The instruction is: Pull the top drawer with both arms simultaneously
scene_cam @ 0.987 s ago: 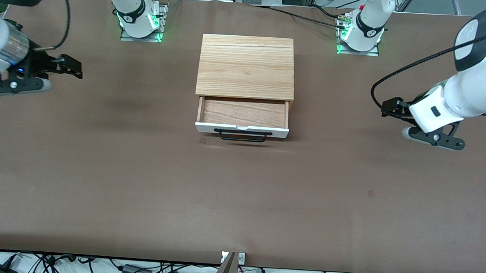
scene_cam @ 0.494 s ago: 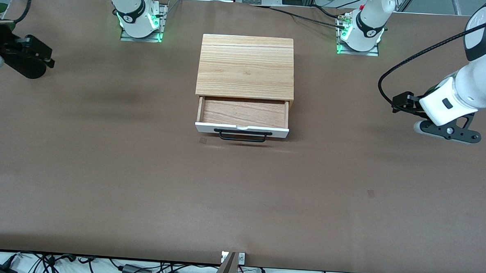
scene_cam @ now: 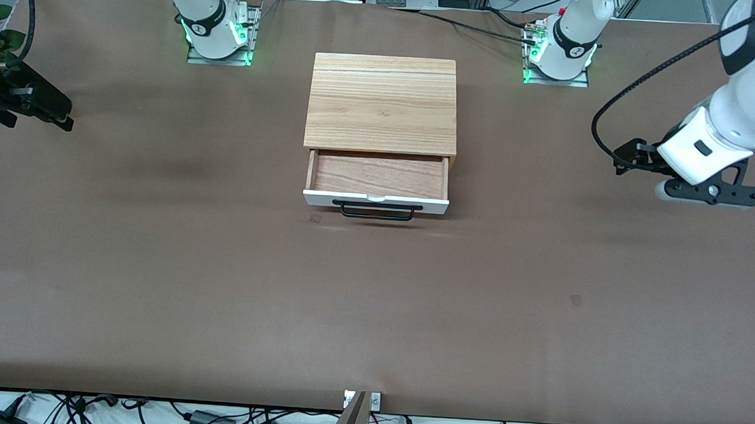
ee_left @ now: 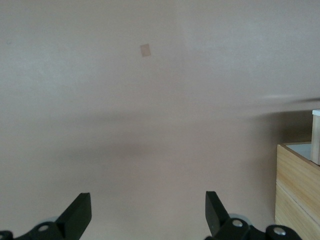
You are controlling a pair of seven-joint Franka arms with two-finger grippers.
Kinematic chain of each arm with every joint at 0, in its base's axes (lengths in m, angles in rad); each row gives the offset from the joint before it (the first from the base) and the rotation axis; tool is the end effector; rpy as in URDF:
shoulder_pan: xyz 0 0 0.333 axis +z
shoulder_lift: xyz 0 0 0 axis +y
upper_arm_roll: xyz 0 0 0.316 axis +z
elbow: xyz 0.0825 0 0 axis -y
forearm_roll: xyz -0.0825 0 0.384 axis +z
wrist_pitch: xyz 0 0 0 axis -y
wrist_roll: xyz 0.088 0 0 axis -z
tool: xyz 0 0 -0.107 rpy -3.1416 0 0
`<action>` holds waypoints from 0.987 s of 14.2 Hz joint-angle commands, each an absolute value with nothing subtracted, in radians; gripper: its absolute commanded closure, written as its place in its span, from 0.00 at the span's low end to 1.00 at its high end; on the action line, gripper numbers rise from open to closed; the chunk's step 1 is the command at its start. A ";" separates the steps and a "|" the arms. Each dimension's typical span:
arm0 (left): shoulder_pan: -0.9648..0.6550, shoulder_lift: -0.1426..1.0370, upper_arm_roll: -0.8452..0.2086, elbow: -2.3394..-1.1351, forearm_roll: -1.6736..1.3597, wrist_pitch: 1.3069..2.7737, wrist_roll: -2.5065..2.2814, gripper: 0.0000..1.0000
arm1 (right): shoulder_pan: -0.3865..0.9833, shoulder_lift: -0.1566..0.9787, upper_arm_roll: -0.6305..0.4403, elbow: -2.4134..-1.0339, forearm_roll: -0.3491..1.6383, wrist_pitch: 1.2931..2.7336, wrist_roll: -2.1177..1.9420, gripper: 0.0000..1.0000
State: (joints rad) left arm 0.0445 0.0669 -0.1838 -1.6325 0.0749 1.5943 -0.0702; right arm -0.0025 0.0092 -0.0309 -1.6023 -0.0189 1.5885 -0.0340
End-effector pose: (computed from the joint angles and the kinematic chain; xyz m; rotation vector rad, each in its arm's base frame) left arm 0.5669 -0.0685 0.5605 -3.0629 0.1149 0.1485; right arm 0.5576 -0.0205 0.6061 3.1230 0.0018 -0.0369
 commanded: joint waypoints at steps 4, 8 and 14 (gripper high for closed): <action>0.048 -0.002 -0.190 -1.710 0.095 1.635 -0.242 0.00 | 0.012 0.011 -0.040 -1.582 -0.014 1.557 -0.017 0.00; 0.049 -0.002 -0.184 -1.709 0.034 1.641 -0.194 0.00 | 0.014 0.011 -0.040 -1.582 -0.009 1.555 0.001 0.00; 0.049 0.008 -0.184 -1.701 0.029 1.634 -0.117 0.00 | 0.018 0.009 -0.032 -1.582 -0.011 1.555 0.009 0.00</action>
State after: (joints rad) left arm 0.0444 0.0227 -0.1848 -1.6843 0.0476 1.6260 -0.1466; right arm 0.0096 0.0090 -0.0298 -1.5978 -0.0170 1.5744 -0.0078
